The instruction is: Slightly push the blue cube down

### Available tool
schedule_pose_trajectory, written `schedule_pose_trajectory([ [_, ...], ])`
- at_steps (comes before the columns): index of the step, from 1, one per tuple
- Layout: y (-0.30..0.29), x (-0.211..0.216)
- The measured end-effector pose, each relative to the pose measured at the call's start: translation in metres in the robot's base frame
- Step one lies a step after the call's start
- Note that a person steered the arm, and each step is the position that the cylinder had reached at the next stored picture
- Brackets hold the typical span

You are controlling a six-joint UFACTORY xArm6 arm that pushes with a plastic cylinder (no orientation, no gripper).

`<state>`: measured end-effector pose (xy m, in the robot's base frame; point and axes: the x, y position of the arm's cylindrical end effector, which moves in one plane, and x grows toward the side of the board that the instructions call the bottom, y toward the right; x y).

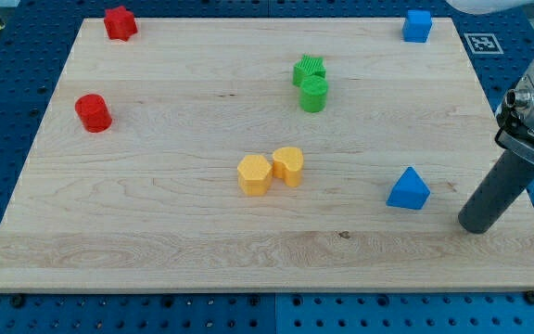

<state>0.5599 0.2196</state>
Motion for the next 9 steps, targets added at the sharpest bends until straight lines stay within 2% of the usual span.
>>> schedule_pose_trajectory([
  [3,0.005,-0.002],
  [4,0.024,-0.01],
  [7,0.027,-0.098],
  [9,0.027,-0.104],
])
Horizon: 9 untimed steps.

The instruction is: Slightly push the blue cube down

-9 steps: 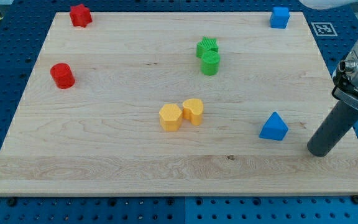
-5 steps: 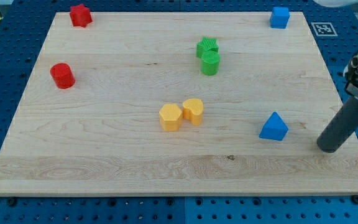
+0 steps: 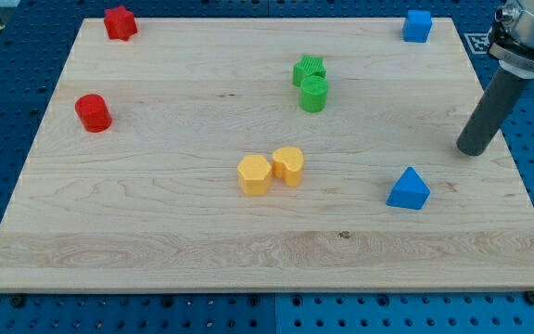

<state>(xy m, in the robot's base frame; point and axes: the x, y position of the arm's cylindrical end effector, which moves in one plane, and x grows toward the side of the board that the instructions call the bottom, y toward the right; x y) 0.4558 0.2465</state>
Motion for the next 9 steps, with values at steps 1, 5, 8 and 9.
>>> schedule_pose_trajectory([
  [1,0.0,-0.005],
  [5,0.0,-0.025],
  [8,0.001,-0.042],
  [9,0.001,-0.047],
])
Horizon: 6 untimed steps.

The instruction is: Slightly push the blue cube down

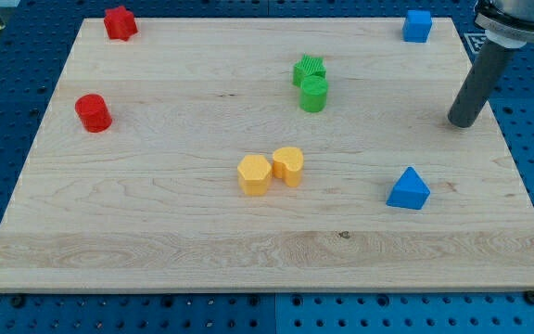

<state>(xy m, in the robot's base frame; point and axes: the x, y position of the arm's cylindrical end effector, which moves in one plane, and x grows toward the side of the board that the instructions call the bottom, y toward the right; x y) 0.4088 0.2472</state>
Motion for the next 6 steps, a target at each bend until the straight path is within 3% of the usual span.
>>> schedule_pose_trajectory([
  [1,0.0,-0.008],
  [3,0.014,-0.094],
  [4,0.038,-0.114],
  [6,0.023,-0.215],
])
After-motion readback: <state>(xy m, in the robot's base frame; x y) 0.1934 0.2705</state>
